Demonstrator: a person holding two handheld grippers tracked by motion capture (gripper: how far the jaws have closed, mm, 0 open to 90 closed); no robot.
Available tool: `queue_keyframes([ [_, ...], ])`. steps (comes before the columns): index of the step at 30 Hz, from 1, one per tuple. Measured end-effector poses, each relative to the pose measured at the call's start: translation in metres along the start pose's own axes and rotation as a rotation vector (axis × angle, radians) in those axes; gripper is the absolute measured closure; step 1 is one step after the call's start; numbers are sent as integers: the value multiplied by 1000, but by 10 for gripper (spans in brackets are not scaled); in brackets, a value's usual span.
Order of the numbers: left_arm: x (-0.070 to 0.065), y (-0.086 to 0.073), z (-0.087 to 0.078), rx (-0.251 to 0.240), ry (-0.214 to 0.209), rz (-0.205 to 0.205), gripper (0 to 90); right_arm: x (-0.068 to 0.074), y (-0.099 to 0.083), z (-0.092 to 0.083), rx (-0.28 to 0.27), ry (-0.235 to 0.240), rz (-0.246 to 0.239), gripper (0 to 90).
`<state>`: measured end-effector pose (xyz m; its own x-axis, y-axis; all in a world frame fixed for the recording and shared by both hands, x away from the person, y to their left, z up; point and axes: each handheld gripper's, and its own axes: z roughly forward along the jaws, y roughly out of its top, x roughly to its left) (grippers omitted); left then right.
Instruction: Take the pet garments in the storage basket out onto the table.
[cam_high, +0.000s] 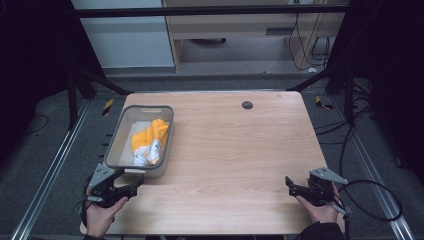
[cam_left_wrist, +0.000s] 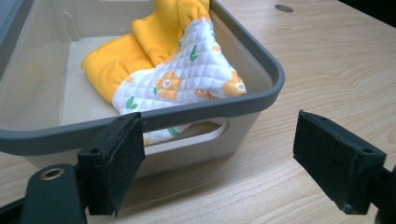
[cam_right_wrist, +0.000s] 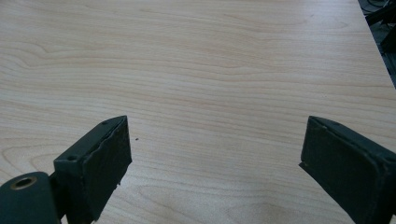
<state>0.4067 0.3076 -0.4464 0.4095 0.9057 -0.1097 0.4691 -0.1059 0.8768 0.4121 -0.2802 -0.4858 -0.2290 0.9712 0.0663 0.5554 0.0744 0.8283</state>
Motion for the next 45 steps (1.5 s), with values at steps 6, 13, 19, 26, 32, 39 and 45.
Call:
queue_keyframes([
  [6, -1, 4, -3, -11, -1, -2, 164, 1, 0, 0, 4, 1, -1, 84],
  [13, -1, 11, -7, -35, -5, 4, 167, 1, 0, 0, 2, 2, 0, 84],
  [19, 0, 16, -9, -44, 0, 10, 168, 1, 0, 0, 0, -1, -2, 84],
  [26, -1, 23, -11, -56, -9, 12, 168, 0, 0, 1, -3, -4, -10, 84],
  [32, -2, 27, -11, -60, -20, 8, 166, 0, 0, 1, -1, -8, -14, 85],
  [39, -2, 31, -12, -66, -32, -2, 166, 1, -1, 1, -3, -12, -20, 88],
  [45, 0, 37, -14, -79, -32, -7, 166, 0, -1, 1, -7, -17, -19, 91],
])
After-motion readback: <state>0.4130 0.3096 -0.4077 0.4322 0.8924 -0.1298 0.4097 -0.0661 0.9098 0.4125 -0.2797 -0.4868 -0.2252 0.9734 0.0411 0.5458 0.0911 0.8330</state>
